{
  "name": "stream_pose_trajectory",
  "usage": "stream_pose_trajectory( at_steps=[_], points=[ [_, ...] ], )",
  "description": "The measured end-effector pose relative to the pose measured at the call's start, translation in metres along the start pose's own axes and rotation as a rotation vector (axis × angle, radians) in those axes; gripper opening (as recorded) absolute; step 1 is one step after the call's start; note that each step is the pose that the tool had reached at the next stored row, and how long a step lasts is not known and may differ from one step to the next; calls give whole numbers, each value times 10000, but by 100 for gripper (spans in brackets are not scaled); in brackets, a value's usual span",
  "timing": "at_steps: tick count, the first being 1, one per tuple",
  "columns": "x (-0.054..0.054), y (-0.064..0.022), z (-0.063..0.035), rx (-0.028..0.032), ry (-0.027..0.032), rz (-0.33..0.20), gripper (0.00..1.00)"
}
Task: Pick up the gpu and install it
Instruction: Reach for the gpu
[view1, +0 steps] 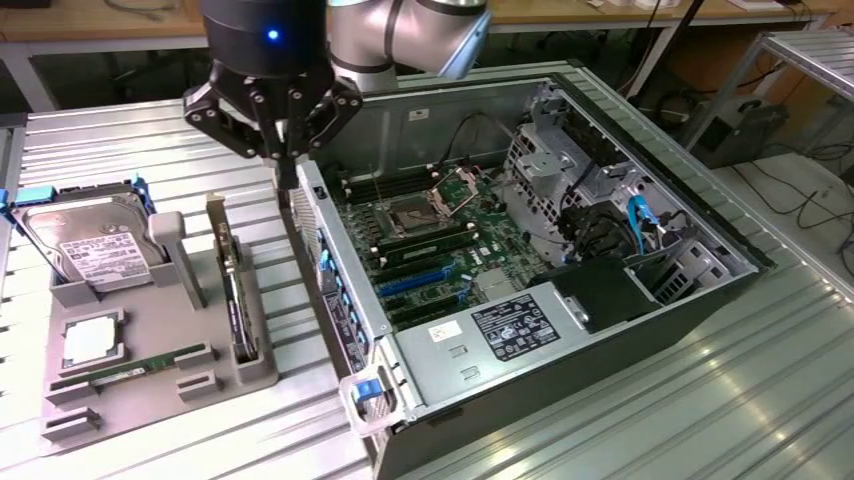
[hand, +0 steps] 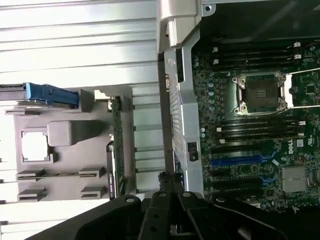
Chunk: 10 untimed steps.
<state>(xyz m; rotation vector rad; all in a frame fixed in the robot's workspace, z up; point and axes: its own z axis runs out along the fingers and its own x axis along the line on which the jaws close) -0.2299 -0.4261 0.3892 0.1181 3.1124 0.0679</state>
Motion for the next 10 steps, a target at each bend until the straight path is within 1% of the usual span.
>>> stream_pose_trajectory(
  at_steps=[4, 5, 9, 10],
  points=[
    [215, -53, 35, 2, 0, -1, 11],
    [302, -71, 52, 3, 0, 0, 11],
    [481, -100, 91, 9, 0, -1, 11],
    [532, -104, 107, 21, -3, 1, 11]
  ],
)
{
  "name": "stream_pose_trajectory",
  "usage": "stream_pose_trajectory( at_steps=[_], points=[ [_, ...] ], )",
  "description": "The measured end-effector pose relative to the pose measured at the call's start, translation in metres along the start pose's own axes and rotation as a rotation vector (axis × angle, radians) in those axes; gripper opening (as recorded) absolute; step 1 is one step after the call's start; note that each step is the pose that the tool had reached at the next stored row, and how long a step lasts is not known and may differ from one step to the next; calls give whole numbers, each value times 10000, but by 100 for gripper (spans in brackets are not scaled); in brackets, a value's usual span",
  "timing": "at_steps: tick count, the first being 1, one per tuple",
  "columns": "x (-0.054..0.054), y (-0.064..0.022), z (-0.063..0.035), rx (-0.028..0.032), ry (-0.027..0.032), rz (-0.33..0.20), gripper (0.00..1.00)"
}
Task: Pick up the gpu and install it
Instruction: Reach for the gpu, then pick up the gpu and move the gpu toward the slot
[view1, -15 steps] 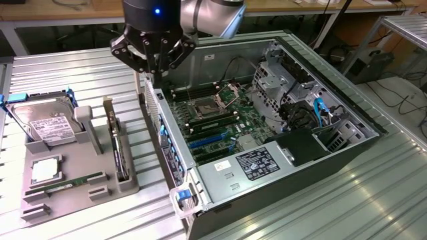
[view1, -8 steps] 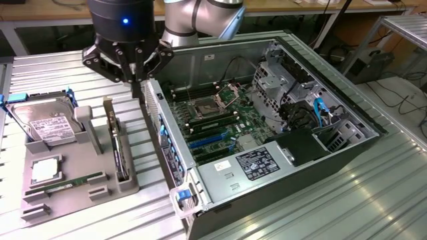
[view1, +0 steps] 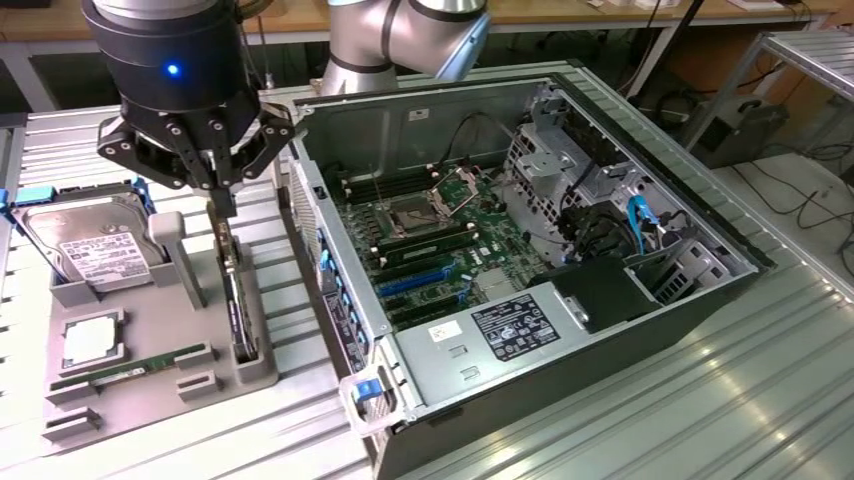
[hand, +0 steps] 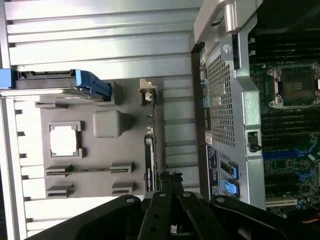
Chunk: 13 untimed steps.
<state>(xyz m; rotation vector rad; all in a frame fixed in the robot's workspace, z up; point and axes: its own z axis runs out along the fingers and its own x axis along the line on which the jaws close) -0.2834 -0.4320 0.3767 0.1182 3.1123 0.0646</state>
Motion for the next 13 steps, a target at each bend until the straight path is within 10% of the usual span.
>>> stream_pose_trajectory(
  at_steps=[13],
  points=[
    [-1, 0, -1, 7, 1, -2, 11]
  ],
)
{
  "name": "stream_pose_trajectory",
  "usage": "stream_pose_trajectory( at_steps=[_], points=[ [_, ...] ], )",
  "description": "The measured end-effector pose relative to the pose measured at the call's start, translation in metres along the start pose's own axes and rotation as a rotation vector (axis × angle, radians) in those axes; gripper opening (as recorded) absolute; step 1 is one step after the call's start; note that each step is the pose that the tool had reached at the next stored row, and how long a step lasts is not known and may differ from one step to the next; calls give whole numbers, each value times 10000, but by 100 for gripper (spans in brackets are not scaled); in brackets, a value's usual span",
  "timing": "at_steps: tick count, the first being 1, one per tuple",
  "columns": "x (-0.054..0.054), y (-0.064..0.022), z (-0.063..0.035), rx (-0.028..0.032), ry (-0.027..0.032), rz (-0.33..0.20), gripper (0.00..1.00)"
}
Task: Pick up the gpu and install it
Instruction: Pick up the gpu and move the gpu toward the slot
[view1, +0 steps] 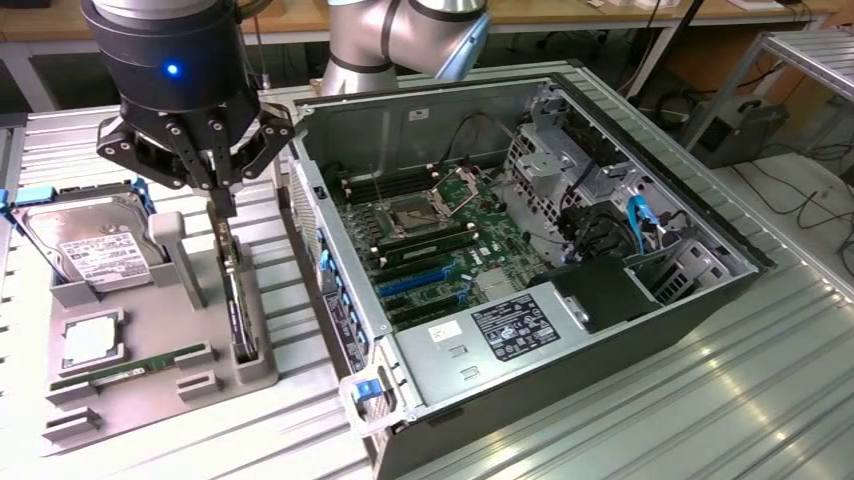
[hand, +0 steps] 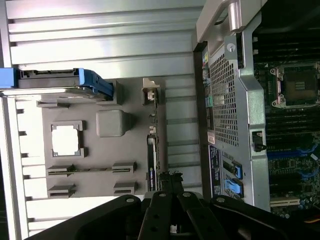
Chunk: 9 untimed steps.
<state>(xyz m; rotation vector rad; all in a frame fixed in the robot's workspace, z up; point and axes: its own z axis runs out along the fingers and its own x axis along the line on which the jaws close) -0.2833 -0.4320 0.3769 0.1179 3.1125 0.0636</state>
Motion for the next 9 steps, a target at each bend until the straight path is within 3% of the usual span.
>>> stream_pose_trajectory(
  at_steps=[4, 9],
  points=[
    [0, 0, 0, 0, 0, 0, 17],
    [3, -2, 44, -1, -1, -1, 42]
  ],
)
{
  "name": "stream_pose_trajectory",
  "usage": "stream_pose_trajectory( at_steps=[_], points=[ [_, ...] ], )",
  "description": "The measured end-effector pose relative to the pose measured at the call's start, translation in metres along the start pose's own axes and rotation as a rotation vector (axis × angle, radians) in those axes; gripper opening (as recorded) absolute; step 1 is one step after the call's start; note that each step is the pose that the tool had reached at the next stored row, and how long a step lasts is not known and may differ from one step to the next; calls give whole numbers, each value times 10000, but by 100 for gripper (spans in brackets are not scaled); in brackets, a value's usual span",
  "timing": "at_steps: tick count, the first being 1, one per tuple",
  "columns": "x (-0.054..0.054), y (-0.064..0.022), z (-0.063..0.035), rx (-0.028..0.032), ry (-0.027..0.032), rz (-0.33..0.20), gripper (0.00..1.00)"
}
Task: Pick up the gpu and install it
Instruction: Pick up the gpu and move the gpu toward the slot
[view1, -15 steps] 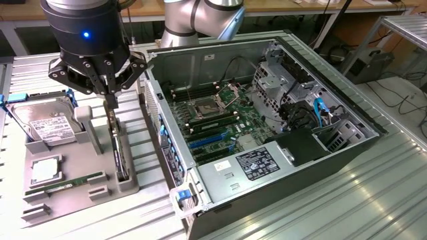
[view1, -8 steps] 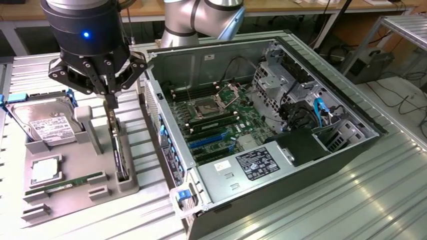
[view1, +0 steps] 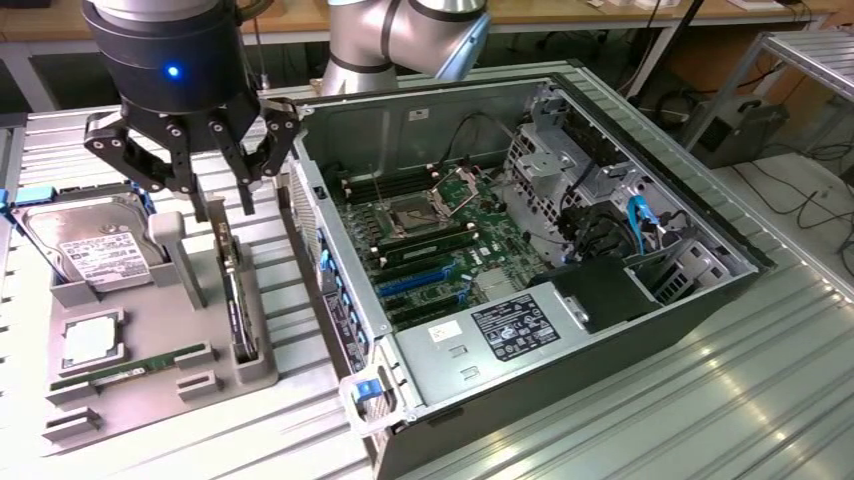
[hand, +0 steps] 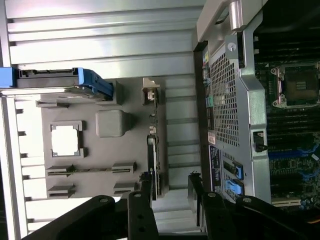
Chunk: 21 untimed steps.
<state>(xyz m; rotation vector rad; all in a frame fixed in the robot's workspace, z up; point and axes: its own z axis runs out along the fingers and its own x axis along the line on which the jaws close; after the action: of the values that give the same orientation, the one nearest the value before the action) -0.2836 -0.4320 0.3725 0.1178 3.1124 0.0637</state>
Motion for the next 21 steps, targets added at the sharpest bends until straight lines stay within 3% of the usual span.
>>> stream_pose_trajectory(
  at_steps=[8, 21],
  points=[
    [31, -23, 142, 1, -7, 29, 42],
    [194, -51, 475, 1, -9, 76, 42]
  ],
)
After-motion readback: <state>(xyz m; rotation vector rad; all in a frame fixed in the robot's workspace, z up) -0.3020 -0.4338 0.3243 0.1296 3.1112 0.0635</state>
